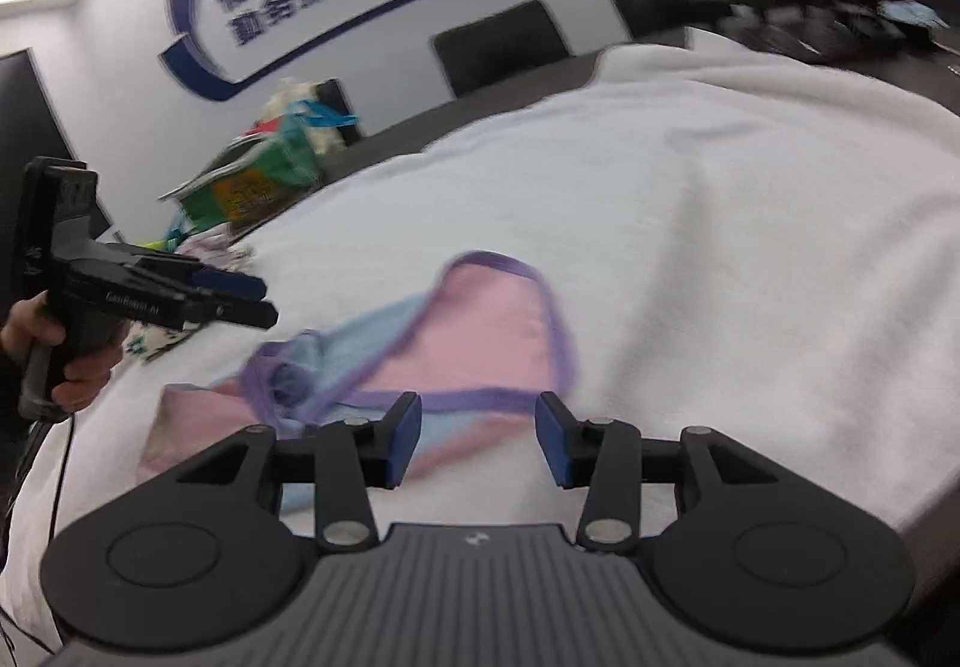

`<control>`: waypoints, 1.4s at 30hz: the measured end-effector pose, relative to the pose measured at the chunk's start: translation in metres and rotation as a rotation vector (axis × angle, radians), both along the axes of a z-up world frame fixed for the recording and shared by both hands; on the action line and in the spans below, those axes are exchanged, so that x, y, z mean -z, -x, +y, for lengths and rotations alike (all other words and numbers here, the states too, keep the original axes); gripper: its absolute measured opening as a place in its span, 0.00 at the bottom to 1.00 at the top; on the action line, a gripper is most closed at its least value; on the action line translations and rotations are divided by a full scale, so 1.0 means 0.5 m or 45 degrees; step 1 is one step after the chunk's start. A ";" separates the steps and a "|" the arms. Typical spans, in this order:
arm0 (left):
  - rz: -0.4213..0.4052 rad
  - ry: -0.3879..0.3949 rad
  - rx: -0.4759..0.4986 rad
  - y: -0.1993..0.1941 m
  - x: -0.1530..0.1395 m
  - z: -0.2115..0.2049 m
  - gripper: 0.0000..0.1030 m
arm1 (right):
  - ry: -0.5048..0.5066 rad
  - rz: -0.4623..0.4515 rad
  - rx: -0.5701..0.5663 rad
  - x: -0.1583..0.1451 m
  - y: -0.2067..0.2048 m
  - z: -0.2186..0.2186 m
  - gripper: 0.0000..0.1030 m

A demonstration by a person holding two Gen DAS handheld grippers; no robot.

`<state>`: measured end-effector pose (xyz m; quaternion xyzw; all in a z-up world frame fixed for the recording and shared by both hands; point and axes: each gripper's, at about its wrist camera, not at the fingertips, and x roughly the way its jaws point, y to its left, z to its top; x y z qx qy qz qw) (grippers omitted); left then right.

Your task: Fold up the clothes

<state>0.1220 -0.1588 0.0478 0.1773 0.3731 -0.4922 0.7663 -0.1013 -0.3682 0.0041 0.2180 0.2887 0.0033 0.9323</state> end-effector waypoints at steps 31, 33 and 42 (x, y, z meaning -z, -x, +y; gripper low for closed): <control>-0.122 0.218 -0.329 -0.104 0.023 -0.023 0.00 | 0.466 0.050 -0.116 0.002 -0.215 0.055 0.02; -0.108 0.241 -0.443 -0.133 0.014 0.001 0.00 | 0.516 0.046 -0.183 -0.008 -0.275 0.059 0.02; -0.140 0.133 -0.971 -0.250 0.022 0.092 0.00 | 0.687 0.090 -0.416 -0.028 -0.550 0.078 0.02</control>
